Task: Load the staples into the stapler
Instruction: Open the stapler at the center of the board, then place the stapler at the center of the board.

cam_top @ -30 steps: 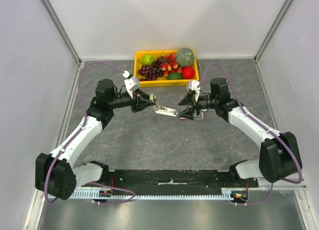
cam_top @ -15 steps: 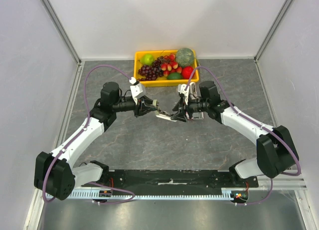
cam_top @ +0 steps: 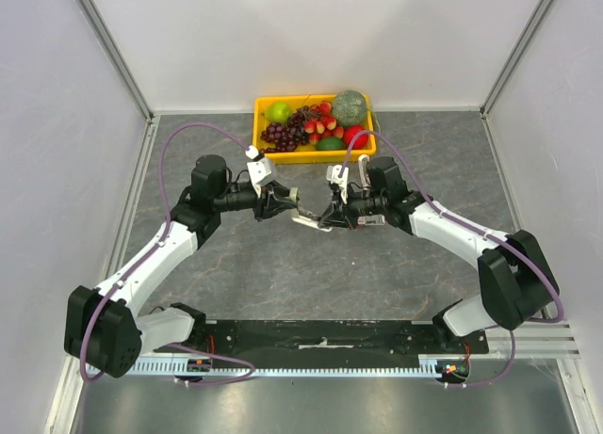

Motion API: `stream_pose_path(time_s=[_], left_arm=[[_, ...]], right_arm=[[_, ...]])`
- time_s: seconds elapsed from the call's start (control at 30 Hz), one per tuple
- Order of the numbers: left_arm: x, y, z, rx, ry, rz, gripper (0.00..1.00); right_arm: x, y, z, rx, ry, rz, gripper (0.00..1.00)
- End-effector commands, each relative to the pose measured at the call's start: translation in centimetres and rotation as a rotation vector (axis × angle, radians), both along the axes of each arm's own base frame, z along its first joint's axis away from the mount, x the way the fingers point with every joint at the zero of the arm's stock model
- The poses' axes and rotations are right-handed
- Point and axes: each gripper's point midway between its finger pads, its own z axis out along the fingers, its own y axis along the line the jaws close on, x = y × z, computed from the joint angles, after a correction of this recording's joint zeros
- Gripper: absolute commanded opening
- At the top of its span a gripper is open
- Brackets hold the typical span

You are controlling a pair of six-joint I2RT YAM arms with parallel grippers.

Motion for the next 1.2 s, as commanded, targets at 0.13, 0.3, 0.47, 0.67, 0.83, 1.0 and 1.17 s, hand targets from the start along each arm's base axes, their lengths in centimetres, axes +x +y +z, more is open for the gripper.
stream_pose_path(time_s=[0.13, 0.3, 0.47, 0.67, 0.83, 1.0, 1.17], left_arm=[[0.5, -0.3, 1.1, -0.011, -0.082, 0.000, 0.36], [1.2, 0.6, 1.0, 0.007, -0.098, 0.070, 0.97], [2.5, 2.1, 0.9, 0.044, -0.101, 0.187, 0.99], [4.2, 5.1, 0.0, 0.128, -0.097, 0.348, 1.00], [4.7, 7.4, -0.9, 0.182, -0.076, 0.444, 1.00], [4.8, 8.7, -1.1, 0.191, -0.069, 0.486, 1.00], [5.0, 8.8, -1.4, 0.189, -0.065, 0.493, 1.00]], right_arm=[[0.9, 0.6, 1.0, 0.005, -0.026, -0.010, 0.00], [1.8, 0.5, 1.0, 0.000, -0.018, -0.074, 0.00], [3.9, 0.4, 0.5, -0.011, -0.004, -0.184, 0.00], [8.9, -0.3, -1.3, -0.078, 0.022, -0.423, 0.00], [12.7, -0.2, -3.5, -0.125, 0.088, -0.586, 0.00], [14.8, 0.1, -5.4, -0.164, 0.075, -0.716, 0.00], [15.8, 0.0, -6.6, -0.209, 0.037, -0.825, 0.00]])
